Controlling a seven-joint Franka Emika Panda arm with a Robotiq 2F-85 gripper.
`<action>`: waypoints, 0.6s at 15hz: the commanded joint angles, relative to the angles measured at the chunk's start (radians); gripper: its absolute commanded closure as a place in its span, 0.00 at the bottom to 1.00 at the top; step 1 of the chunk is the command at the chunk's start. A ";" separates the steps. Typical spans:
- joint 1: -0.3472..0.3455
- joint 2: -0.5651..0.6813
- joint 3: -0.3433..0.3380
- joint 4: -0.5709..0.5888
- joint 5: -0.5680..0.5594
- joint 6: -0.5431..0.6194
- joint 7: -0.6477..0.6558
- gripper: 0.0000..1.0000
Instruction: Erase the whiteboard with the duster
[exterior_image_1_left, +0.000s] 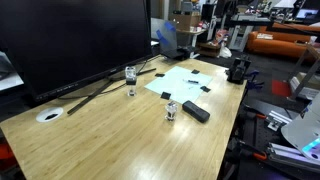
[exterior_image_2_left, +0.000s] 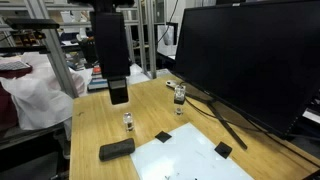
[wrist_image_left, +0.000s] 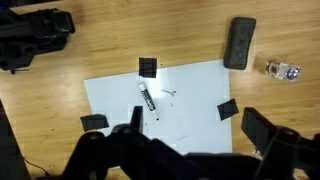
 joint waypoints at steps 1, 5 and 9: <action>-0.001 0.000 0.001 0.002 0.001 -0.003 -0.001 0.00; 0.050 0.025 -0.007 -0.041 0.103 0.030 -0.107 0.00; 0.104 0.099 0.015 -0.066 0.160 0.009 -0.187 0.00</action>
